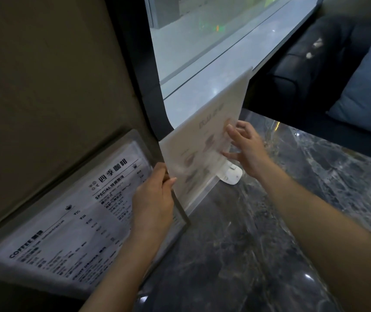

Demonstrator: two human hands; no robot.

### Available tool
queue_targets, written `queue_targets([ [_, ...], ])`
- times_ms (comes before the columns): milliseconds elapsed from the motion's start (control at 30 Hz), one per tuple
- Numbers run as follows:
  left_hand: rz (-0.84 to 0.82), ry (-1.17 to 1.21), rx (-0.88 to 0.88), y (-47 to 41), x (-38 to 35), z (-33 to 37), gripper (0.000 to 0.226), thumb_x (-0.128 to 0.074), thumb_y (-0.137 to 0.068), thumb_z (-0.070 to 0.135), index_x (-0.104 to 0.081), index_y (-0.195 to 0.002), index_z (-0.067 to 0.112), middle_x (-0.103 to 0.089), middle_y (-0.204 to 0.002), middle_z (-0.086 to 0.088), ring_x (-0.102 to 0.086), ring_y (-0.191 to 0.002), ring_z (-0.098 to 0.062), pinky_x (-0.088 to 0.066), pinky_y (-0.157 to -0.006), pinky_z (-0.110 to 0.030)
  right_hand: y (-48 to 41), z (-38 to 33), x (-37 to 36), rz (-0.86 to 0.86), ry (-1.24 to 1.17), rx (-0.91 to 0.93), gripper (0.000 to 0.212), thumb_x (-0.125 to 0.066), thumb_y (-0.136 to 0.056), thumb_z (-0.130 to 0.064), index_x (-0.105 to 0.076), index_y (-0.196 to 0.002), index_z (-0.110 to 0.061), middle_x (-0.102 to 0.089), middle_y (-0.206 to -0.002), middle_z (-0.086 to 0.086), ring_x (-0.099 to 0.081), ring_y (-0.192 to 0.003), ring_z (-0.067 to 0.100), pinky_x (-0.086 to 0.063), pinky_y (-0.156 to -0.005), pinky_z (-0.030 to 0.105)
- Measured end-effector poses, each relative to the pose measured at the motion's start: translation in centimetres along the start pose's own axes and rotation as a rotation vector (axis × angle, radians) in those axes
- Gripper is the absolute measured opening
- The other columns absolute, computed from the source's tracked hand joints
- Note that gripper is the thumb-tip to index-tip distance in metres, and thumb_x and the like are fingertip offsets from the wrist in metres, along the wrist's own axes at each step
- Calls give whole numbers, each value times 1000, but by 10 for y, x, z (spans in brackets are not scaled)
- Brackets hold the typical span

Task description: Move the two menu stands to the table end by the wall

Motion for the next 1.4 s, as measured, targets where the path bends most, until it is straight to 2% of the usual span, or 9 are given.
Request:
queue_targets([
  [200, 34, -13, 31, -4, 1, 0, 6, -49, -91, 17, -50, -91, 23, -64, -87, -4, -64, -78, -20, -58, -67, -48, -8, 0, -6, -32, -4, -2, 31, -61, -86, -27, -52, -112, -14, -65, -94, -10, -65, -82, -1, -57, -77, 40],
  [367, 92, -18, 20, -3, 2, 4, 4, -50, -90, 14, -54, -87, 14, -65, -81, -9, -62, -74, -26, -54, -66, -50, -13, 2, -10, -36, -17, 11, 24, -59, -88, -24, -51, -108, -14, -64, -88, -13, -65, -67, -10, -58, -60, 28],
  [500, 155, 3, 20, -3, 6, 8, 8, -56, -87, 15, -58, -84, 22, -58, -70, 16, -62, -71, -14, -55, -66, -42, -18, 8, -11, -34, -32, -6, 27, -60, -87, -27, -51, -109, -14, -64, -92, -11, -67, -70, -8, -57, -61, 31],
  [633, 216, 52, -30, -6, 17, 18, 5, -54, -87, 24, -58, -88, 27, -59, -75, 19, -61, -74, -4, -57, -65, -36, -21, 8, -14, -50, 10, -14, 30, -60, -87, -30, -51, -111, -15, -66, -90, -13, -67, -83, 3, -56, -58, 28],
  [867, 304, 75, -125, -12, 31, 31, 7, -55, -87, 23, -60, -92, 21, -59, -80, 21, -63, -77, -5, -53, -65, -28, -24, 11, -13, -69, 93, -75, 47, -63, -80, -45, -51, -118, -20, -61, -117, -1, -57, -113, 23, -48, -87, 53],
  [1033, 314, 50, -148, -13, 32, 31, 9, -55, -87, 24, -60, -93, 20, -57, -78, 21, -63, -75, -9, -55, -65, -32, -24, 3, -13, -88, 198, -42, 44, -55, -88, -40, -49, -126, -18, -60, -104, -14, -59, -91, 1, -49, -60, 25],
  [1233, 308, 37, -179, -14, 34, 32, 8, -55, -88, 24, -60, -92, 19, -58, -76, 16, -63, -74, -11, -55, -65, -34, -25, -2, -13, -107, 261, -37, 45, -55, -88, -38, -47, -129, -22, -60, -98, -18, -57, -81, -9, -44, -56, 14],
  [1333, 299, 35, -194, -16, 34, 32, 5, -56, -87, 22, -57, -91, 24, -56, -79, 21, -60, -77, -1, -51, -64, -25, -23, -14, -13, -97, 301, -9, 51, -57, -87, -39, -45, -133, -22, -62, -103, -16, -58, -85, -9, -43, -68, 15],
  [1400, 292, 50, -214, -15, 37, 36, 14, -57, -86, 23, -51, -92, 34, -53, -81, 26, -57, -76, 7, -47, -63, -15, -24, -19, -9, -54, 360, 9, 63, -60, -84, -42, -38, -139, -20, -57, -126, -3, -56, -110, 8, -45, -89, 27],
])
Point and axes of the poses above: each hand's wrist, its own y-axis away from the middle knuckle, its own x-axis out of the back of the hand, z = x × y, the point moved 4 cm from there along -y, towards the middle knuckle
